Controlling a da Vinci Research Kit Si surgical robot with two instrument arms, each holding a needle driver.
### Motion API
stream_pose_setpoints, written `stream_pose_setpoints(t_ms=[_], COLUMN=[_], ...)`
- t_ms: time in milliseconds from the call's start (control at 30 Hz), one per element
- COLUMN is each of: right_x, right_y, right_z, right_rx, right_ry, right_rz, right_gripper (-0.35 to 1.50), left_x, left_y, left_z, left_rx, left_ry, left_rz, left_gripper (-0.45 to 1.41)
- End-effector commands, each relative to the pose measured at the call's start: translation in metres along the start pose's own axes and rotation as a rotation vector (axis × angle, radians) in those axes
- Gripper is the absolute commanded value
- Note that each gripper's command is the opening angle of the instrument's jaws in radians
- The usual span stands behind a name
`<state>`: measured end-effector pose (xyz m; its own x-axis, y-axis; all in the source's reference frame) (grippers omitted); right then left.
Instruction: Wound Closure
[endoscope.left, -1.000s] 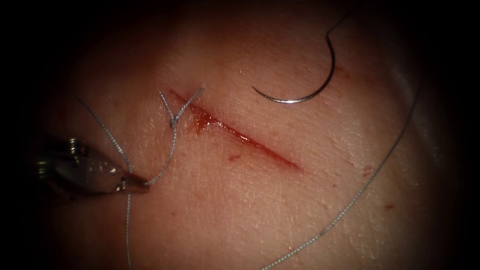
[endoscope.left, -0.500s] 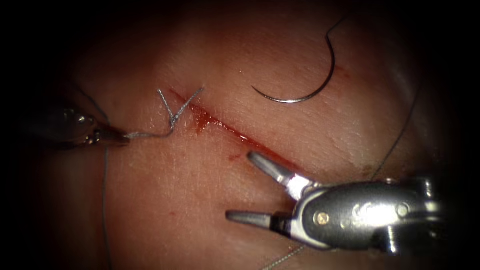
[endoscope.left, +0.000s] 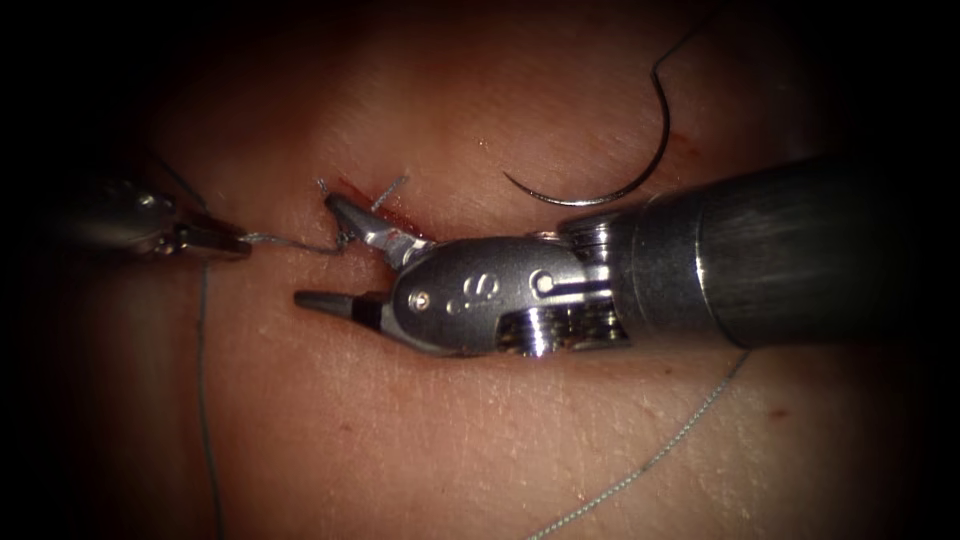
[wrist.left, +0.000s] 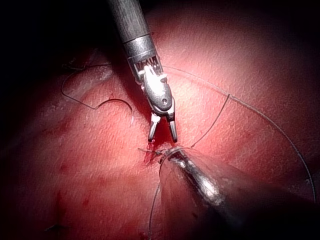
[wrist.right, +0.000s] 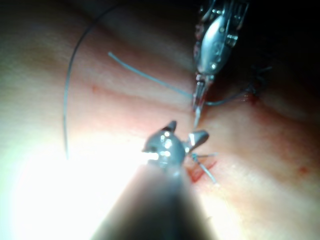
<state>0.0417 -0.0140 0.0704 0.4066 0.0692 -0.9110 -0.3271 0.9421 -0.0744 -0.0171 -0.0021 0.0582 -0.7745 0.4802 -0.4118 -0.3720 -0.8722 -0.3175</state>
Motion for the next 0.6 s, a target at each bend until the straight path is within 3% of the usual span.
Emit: stream_pose_setpoints(t_ms=[33, 267, 600], right_x=[-0.0004, -0.0027, -0.0026], right_y=[-0.0006, -0.001, -0.0015], right_z=[0.001, 0.0038, 0.0071], right_rx=[0.0, 0.01, 0.015], right_ry=[0.0, -0.027, -0.025], right_rz=[-0.002, -0.021, -0.031], right_gripper=[1.48, 1.48, 1.46], left_x=[0.0, 0.0, -0.0002], left_y=[0.0004, 0.0004, 0.0005], left_z=[0.0008, 0.0008, 0.0007], left_rx=[-0.002, 0.003, 0.002], left_ry=[0.0, -0.002, -0.003], left_rz=[0.005, 0.008, 0.012], left_gripper=[-0.45, -0.45, -0.45])
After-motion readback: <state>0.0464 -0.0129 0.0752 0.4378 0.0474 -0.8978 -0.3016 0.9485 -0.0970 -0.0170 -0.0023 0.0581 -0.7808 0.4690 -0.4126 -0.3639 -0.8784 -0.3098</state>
